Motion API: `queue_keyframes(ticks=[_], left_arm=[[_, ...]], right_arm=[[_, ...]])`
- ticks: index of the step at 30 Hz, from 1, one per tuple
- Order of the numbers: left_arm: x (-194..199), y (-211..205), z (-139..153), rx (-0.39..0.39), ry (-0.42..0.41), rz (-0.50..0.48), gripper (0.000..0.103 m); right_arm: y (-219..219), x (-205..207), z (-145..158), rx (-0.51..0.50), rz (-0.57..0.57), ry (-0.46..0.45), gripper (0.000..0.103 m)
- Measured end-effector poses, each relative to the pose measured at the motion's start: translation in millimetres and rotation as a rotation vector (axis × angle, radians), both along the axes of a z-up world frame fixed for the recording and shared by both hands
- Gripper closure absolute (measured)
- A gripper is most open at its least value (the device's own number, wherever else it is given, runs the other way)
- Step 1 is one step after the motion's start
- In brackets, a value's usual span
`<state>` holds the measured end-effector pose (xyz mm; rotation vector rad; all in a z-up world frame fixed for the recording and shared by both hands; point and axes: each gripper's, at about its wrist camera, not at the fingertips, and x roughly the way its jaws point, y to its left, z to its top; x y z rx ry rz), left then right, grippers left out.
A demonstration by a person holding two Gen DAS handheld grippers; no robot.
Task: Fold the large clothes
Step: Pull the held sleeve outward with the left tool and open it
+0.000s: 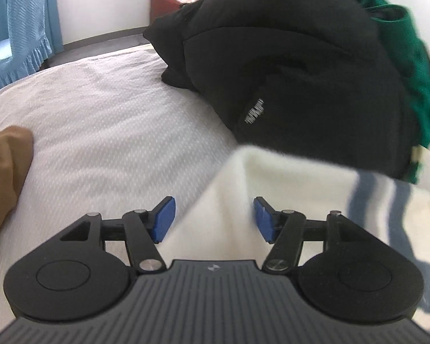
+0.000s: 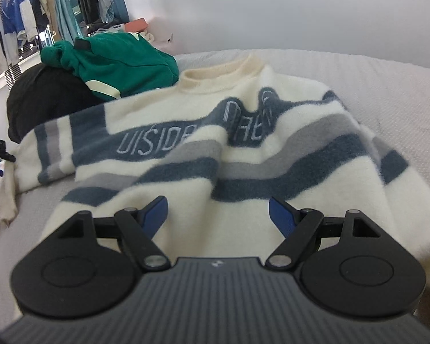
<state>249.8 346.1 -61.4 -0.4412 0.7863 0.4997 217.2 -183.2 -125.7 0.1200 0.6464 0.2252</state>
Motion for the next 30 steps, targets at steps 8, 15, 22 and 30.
queue_keyframes(ticks=[8,15,22,30], left_arm=[[-62,-59,-11,-0.032,-0.061,-0.078,0.038],[-66,-97,-31,-0.104,-0.061,-0.083,0.038],[-57,-130,-59,0.189,0.099,-0.178,0.048],[-68,-106,-46,0.274,0.038,-0.025,0.094]], right_arm=[[-2,-20,4,-0.020,0.023,-0.018,0.024],[5,-30,4,-0.015,0.065,0.003,0.024],[14,-34,-4,-0.021,0.101,0.063,0.024],[15,-34,-6,-0.050,0.091,0.074,0.024]])
